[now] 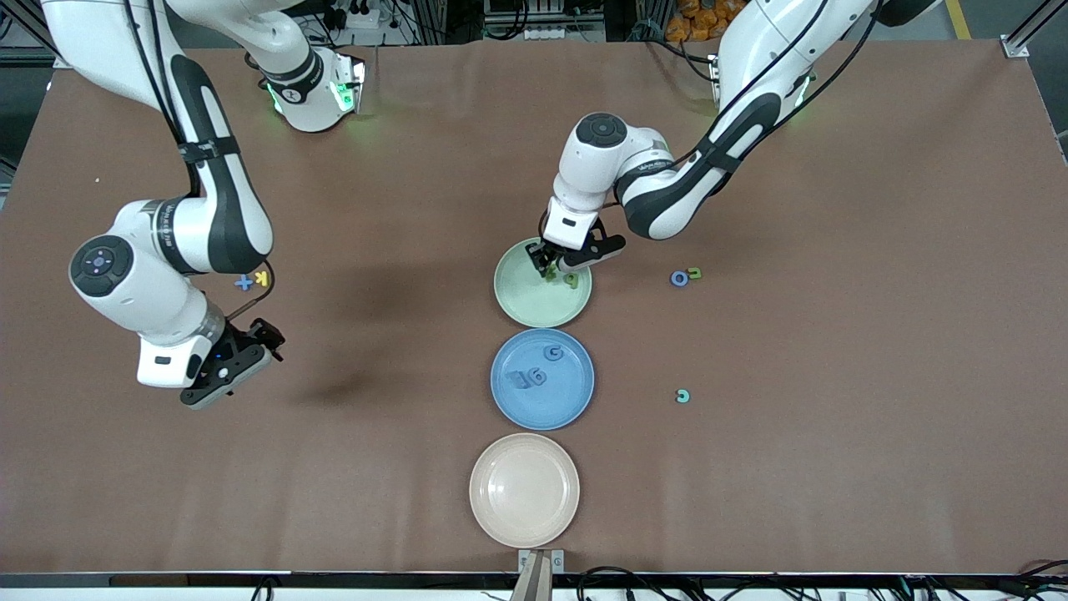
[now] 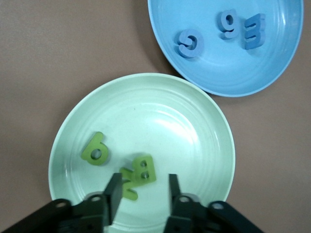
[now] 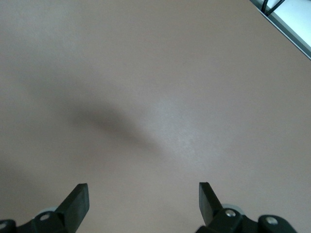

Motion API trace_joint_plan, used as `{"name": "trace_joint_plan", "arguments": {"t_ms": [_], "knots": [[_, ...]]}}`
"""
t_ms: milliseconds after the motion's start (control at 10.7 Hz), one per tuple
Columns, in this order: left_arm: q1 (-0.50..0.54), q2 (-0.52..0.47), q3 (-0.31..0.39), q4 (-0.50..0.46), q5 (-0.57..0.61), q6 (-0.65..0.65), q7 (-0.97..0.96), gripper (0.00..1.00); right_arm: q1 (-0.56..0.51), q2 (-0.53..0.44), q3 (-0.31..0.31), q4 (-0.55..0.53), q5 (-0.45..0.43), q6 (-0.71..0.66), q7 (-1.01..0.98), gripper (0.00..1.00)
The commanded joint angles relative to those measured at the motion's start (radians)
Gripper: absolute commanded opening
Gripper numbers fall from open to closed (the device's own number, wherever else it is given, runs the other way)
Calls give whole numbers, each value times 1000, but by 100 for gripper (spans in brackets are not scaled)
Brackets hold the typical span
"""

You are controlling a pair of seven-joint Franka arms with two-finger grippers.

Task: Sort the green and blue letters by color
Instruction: 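Carry the B onto the green plate and open the left gripper, then move the right gripper over the blue x beside the yellow k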

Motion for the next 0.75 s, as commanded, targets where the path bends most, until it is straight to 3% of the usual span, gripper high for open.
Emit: {"name": "trace_joint_plan", "arguments": {"t_ms": [0,280,467,653], "knots": [[-9,27,17,32,29,-5,-16,100,-83,-20,16,2,0,-27,-174,100],[-9,28,20,32,29,-5,-16,100,-134,-103,16,-102,1,-6,-279,100],[-3,28,20,32,29,-5,-14,100,-133,-230,16,-333,1,165,-301,100],[-1,28,20,32,29,-5,-13,100,-134,-278,15,-432,1,228,-366,100]]}}
